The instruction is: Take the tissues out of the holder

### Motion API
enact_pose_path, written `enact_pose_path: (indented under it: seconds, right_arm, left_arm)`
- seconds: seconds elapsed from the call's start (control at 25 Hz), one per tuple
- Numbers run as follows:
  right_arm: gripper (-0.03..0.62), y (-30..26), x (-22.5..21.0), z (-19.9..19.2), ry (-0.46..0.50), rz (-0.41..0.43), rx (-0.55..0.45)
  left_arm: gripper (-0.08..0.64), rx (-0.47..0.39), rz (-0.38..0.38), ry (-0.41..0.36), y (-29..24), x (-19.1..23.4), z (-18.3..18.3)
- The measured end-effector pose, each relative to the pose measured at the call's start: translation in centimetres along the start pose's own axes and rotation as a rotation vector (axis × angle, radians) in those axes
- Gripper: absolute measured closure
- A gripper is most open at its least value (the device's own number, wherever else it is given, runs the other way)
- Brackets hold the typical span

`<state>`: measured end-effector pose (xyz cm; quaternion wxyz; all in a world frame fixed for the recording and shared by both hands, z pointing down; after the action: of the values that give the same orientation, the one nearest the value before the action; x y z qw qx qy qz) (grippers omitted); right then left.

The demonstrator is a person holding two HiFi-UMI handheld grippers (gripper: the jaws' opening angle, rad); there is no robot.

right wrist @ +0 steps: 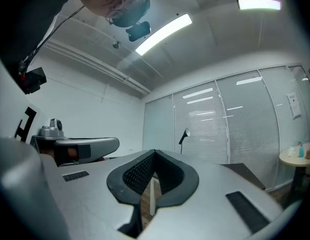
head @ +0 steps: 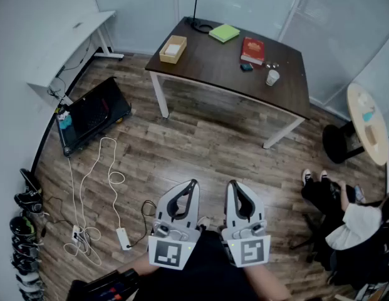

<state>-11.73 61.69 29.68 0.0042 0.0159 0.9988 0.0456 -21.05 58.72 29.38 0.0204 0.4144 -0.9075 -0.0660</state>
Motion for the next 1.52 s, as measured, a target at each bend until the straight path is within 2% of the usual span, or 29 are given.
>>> enact_pose_path:
  seconds: [0.36, 0.76, 1.16, 1.4, 1.52]
  right_arm:
    - [0.581, 0.6, -0.3, -1.0, -0.049, 0.026, 0.021]
    - [0.581, 1.7, -0.8, -0.9, -0.032, 0.045, 0.013]
    - [0.581, 0.7, -2.6, -1.6, 0.053, 0.055, -0.014]
    - [0.581, 0.0, -4.7, -1.6, 0.044, 0.042, -0.016]
    - [0.581, 0.5, -5.7, -2.0, 0.044, 0.039, 0.001]
  left_arm:
    - [0.561, -0.015, 0.022, -0.01, 0.3, -0.8, 0.5]
    - [0.561, -0.013, 0.029, -0.008, 0.6, -2.7, 0.3]
    - [0.561, -0.016, -0.007, -0.127, -1.1, -3.5, -1.0]
    - [0.561, -0.006, 0.045, -0.06, -2.8, -2.2, -1.6]
    - [0.561, -0.003, 0.072, -0.07, -2.8, -1.3, -1.7]
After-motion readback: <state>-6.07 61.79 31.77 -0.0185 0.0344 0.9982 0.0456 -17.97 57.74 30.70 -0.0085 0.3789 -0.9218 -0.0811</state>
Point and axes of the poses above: the fingertips, and each gripper's own axes: y backward along the fingers, x to its left, z out of its top, the point moved 1 cm from there along y, backward along the fingers, and after that the axes turned 2 degrees about -y, right-handed, at the moved point
